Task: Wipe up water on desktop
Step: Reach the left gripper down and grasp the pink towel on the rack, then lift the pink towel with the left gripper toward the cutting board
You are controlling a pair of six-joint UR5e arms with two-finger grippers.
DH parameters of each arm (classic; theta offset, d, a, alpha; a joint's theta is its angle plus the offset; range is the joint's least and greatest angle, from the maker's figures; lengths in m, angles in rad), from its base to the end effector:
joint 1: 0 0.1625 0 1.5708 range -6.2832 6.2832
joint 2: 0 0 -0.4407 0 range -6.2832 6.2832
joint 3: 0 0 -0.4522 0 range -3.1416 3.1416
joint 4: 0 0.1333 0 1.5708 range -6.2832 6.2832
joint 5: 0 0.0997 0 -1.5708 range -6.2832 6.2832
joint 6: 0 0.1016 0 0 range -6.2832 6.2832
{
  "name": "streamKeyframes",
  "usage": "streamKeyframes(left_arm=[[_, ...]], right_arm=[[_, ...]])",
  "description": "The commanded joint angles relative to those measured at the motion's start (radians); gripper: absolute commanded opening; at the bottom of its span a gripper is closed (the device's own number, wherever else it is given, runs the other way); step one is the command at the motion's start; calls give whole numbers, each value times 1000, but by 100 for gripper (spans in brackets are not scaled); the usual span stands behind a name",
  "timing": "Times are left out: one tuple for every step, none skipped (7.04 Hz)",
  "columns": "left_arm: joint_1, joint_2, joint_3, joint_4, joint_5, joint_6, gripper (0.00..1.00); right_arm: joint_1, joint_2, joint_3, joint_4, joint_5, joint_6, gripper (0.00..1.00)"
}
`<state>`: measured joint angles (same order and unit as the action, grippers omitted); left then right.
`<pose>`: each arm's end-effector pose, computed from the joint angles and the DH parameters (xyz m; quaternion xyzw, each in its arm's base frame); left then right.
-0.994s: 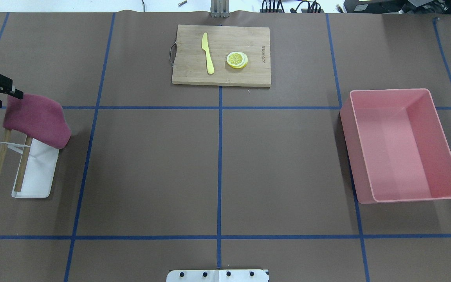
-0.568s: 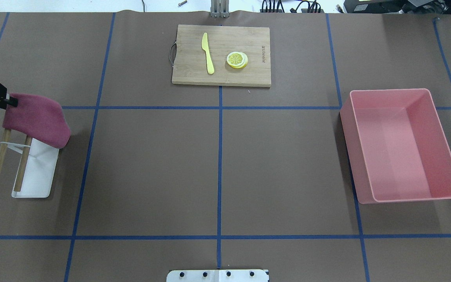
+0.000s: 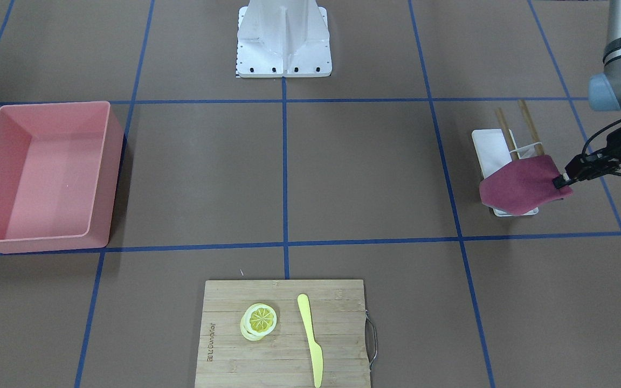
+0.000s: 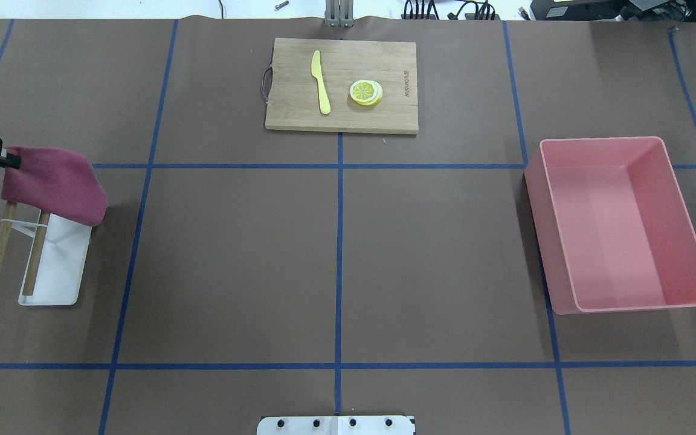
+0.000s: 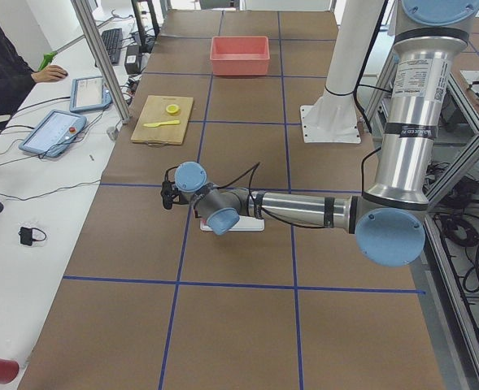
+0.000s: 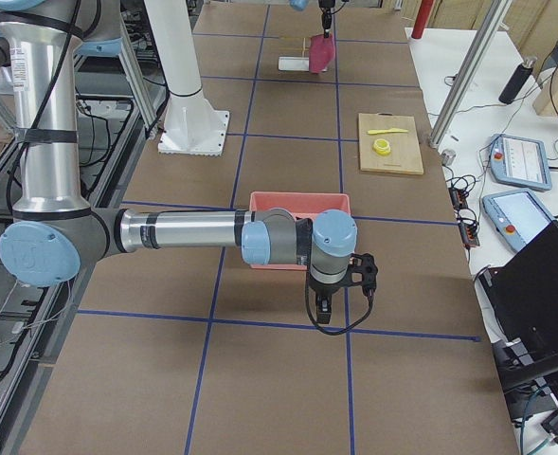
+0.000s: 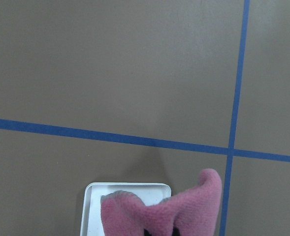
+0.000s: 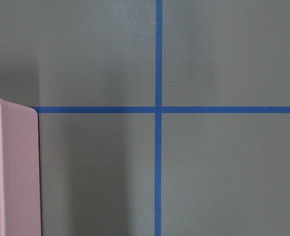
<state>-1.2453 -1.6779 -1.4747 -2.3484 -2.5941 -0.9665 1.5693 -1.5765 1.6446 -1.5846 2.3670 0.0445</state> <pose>0.1500 -0.5901 0.5622 -0.0047 0.5626 -0.0751 0.8233 0.0599 -0.5521 0.6380 0.0161 -0.3880 0.0093 0.9215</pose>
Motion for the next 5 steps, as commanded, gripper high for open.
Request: streamKeyframes(left_arm=[[-98, -3, -3, 6, -87, 0, 0], [-145, -5, -4, 8, -115, 0, 0], [-176, -9, -7, 8, -136, 0, 0], [-187, -19, -22, 11, -135, -18, 0], [-187, -49, -29, 17, -133, -70, 0]], right_arm=[[0, 1, 1, 2, 0, -5, 100], [0, 0, 18, 2, 0, -6, 100], [0, 0, 38, 2, -3, -6, 100], [0, 0, 32, 2, -6, -6, 100], [-2, 10, 49, 12, -3, -6, 100]])
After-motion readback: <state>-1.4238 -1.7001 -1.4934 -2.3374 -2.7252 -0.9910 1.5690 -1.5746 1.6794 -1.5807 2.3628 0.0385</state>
